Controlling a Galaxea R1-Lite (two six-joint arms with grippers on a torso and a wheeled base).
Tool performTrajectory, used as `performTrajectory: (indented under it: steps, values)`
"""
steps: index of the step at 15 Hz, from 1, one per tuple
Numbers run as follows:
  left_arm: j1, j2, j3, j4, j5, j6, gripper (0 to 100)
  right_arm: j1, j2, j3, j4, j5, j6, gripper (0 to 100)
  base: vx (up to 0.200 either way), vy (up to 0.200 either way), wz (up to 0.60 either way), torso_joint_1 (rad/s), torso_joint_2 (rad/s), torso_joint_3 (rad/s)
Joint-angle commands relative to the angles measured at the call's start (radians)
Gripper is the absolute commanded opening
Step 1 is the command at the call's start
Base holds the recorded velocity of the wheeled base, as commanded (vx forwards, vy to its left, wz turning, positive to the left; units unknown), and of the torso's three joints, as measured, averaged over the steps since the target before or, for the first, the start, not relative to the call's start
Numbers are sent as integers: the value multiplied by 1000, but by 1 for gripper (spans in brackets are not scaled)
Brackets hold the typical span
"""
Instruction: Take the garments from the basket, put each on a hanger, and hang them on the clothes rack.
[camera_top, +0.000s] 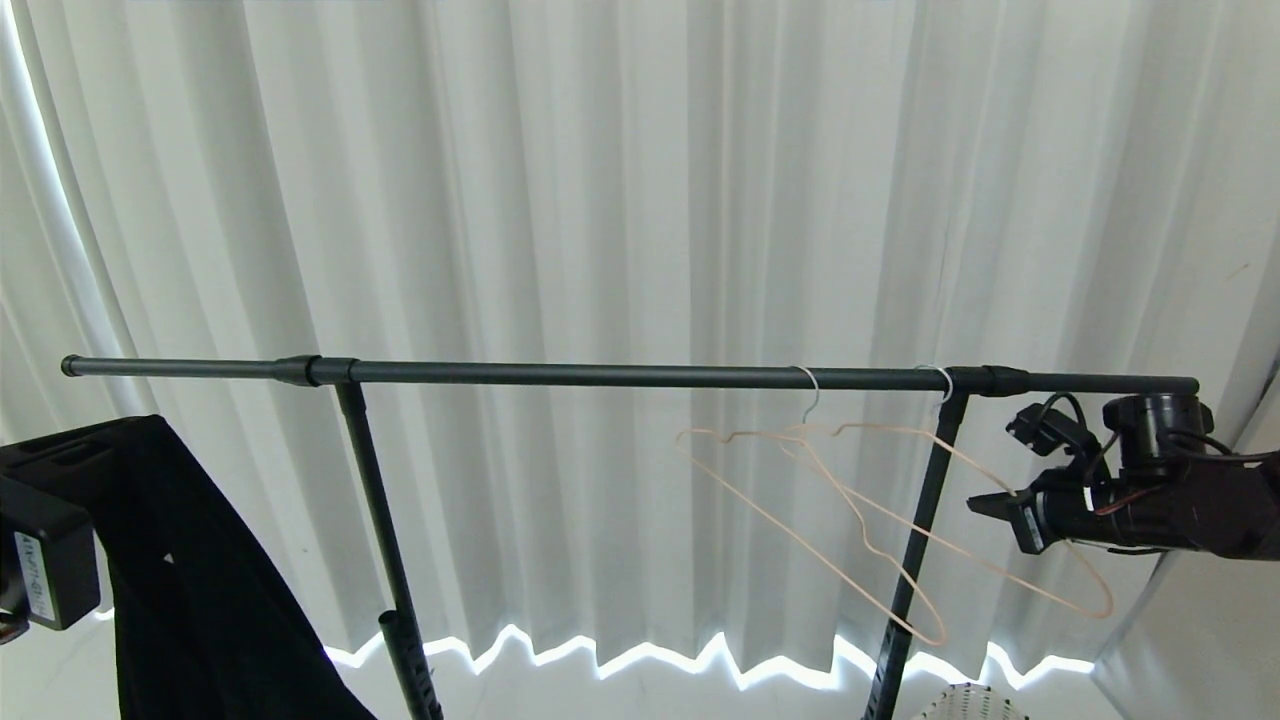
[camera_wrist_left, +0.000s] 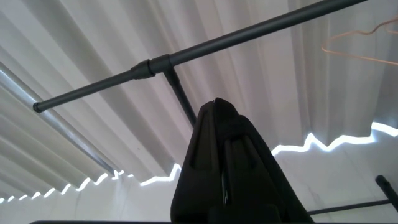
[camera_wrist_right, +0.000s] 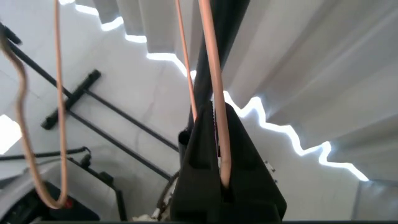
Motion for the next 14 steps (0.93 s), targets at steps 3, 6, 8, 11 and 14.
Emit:
performTrajectory:
  steps: [3, 6, 8, 11, 14]
  values:
    - [0, -6, -2, 0, 0, -1, 0, 3, -88, 1, -1, 13, 64, 0, 0, 0, 0, 0, 0, 0]
    - [0, -37, 21, 0, -1, 1, 0, 3, -131, 15, -1, 10, 75, 0, 0, 0, 0, 0, 0, 0]
    - [0, -60, 32, 0, -3, -1, 0, 3, -180, 56, -1, 4, 73, 0, 0, 0, 0, 0, 0, 0]
    - [0, -54, 37, -40, -7, -2, 0, 6, -301, 148, 20, -78, 73, 0, 0, 0, 0, 0, 0, 0]
    - [0, -9, 40, -78, -9, -2, 0, 21, -453, 219, 95, -205, 73, 0, 0, 0, 0, 0, 0, 0]
